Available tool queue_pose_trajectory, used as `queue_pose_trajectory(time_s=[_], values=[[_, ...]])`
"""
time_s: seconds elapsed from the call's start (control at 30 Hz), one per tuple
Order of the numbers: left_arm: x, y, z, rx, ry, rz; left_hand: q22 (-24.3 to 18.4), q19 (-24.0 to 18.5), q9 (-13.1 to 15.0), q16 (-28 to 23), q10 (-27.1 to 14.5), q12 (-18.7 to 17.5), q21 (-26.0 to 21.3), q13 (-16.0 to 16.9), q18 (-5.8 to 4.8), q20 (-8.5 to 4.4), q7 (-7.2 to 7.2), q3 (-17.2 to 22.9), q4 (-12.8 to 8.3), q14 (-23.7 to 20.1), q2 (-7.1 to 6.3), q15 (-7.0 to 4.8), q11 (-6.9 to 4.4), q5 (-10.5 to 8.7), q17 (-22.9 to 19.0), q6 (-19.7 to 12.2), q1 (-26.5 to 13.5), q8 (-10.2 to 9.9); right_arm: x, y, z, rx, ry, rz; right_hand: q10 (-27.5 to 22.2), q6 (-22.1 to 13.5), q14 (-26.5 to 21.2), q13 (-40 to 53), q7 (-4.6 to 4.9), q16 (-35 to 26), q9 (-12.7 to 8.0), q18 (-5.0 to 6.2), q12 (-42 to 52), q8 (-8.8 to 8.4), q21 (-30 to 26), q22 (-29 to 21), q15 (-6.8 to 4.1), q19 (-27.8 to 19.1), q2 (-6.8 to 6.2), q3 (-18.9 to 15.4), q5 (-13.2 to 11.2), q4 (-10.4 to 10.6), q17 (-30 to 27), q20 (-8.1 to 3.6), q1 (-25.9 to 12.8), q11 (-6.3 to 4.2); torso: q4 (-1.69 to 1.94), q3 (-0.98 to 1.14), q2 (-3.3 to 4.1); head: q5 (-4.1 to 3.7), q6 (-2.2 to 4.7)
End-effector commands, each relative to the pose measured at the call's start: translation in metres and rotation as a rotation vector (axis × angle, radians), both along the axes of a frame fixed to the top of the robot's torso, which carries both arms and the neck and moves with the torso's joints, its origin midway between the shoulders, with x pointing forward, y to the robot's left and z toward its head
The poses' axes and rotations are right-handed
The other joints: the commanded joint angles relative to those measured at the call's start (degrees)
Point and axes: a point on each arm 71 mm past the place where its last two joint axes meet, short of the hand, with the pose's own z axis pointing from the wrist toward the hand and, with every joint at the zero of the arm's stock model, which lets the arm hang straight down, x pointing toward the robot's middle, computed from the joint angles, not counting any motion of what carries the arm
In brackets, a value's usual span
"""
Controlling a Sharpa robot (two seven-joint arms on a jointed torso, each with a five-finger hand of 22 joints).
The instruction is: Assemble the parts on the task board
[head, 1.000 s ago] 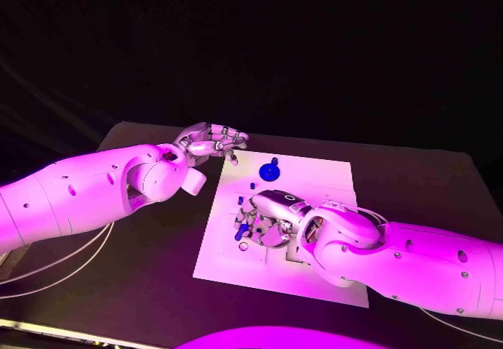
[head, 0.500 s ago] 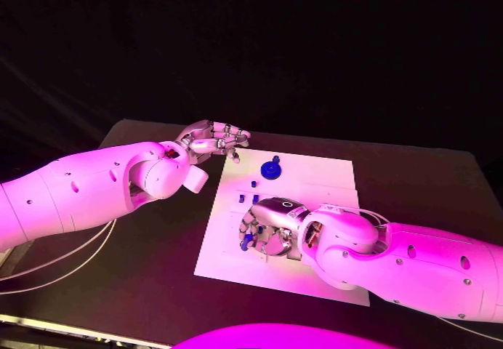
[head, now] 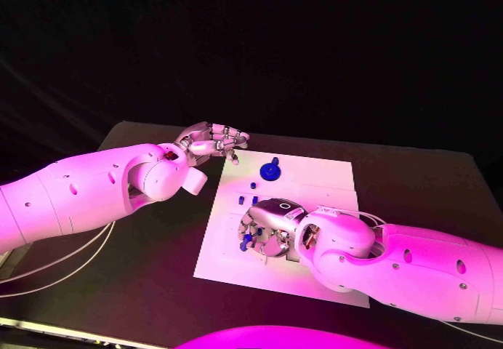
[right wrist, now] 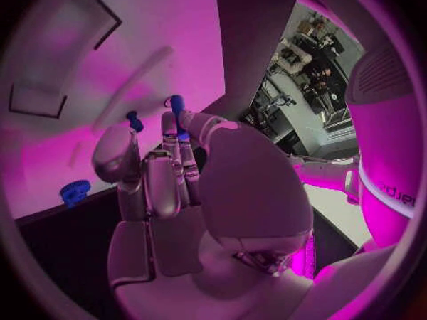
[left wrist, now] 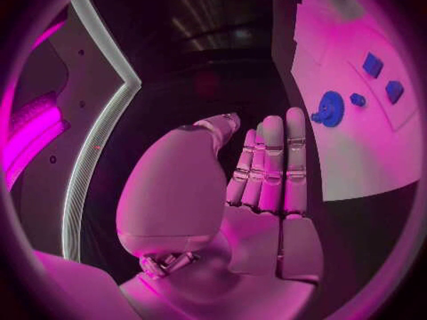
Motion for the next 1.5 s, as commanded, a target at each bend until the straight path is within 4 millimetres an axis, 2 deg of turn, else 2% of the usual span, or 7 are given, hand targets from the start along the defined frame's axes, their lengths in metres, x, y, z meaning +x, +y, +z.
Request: queue_pose_trajectory(time_s=[0.03, 0.63, 0.87, 1.13, 1.5], values=[[-0.001, -0.002, 0.001, -0.013, -0.001, -0.015, -0.09, 0.05, -0.08, -0.3, -0.4, 0.19, -0.36, -0.09, 0.81, 0.24, 0.08, -0.36, 0.06, -0.3, -0.01, 0.03, 0.07, 0.27, -0.08, -0.32, 0.51, 0.37, 0.001, -0.002, -0.004, -0.023, -0.018, -0.02, -0.35, 0.49, 1.5, 0.02, 0.12, 0.35, 2.95, -0.78, -0.35, 0.38, 0.06, 3.78, -0.18, -0.08, 0.48, 0.1, 0.19, -0.39, 0.06, 0.0, -0.24, -0.11, 0.01, -0.06, -0.03, 0.11, -0.05], [-0.001, -0.002, 0.001, -0.011, 0.004, -0.019, -0.09, 0.05, -0.08, -0.3, -0.4, 0.19, -0.36, -0.09, 0.81, 0.24, 0.08, -0.36, 0.06, -0.3, -0.01, 0.03, 0.07, 0.27, -0.08, -0.32, 0.51, 0.37, 0.0, 0.002, -0.008, -0.07, -0.013, -0.013, -0.47, 0.22, 1.45, 0.07, 0.16, 0.22, 3.13, -0.69, -0.46, 0.39, -0.47, 3.67, -0.13, -0.23, 0.33, 0.11, 0.18, -0.51, -0.22, 0.07, -1.1, -0.04, -0.01, -0.07, -0.01, 0.12, -0.15], [-0.002, -0.002, 0.001, -0.012, 0.004, -0.021, -0.09, 0.05, -0.08, -0.3, -0.4, 0.19, -0.36, -0.09, 0.81, 0.24, 0.08, -0.36, 0.06, -0.3, -0.01, 0.03, 0.07, 0.27, -0.08, -0.32, 0.51, 0.37, -0.004, 0.008, -0.012, -0.073, 0.003, 0.016, -0.88, -0.87, 1.4, 0.21, 0.4, 0.18, 3.16, -0.66, -0.67, -0.13, -0.81, 3.68, 0.03, -0.34, -0.87, -0.26, 0.16, -1.05, -0.3, 0.22, -2.63, 0.14, -0.02, -0.03, -0.02, 0.15, -0.29], [-0.002, -0.003, 0.001, -0.012, 0.005, -0.023, -0.09, 0.05, -0.08, -0.3, -0.4, 0.19, -0.36, -0.09, 0.81, 0.24, 0.08, -0.36, 0.06, -0.3, -0.01, 0.03, 0.07, 0.27, -0.08, -0.32, 0.51, 0.37, -0.006, 0.009, -0.015, -0.069, 0.013, 0.02, -0.92, -1.63, 1.45, 0.35, 0.64, 0.33, 3.0, -0.69, -0.66, -0.71, -0.68, 3.79, 0.11, -0.26, -1.5, -0.45, 0.16, -1.53, -0.09, 0.29, -3.1, 0.26, -0.08, 0.01, -0.03, 0.22, -0.38], [-0.002, -0.002, 0.001, -0.012, 0.006, -0.023, -0.09, 0.05, -0.08, -0.3, -0.4, 0.19, -0.36, -0.09, 0.81, 0.24, 0.08, -0.36, 0.06, -0.3, -0.01, 0.03, 0.07, 0.27, -0.08, -0.32, 0.51, 0.37, -0.003, 0.005, -0.014, -0.03, -0.01, -0.018, -3.15, -4.96, 1.37, 0.54, 1.52, 0.43, 1.99, -0.62, -1.1, -3.31, -1.52, 3.71, 0.82, -0.41, -3.37, -0.66, 0.16, -2.51, -0.05, 0.83, -4.47, 1.14, -0.05, 0.02, -0.03, 0.13, -0.22]])
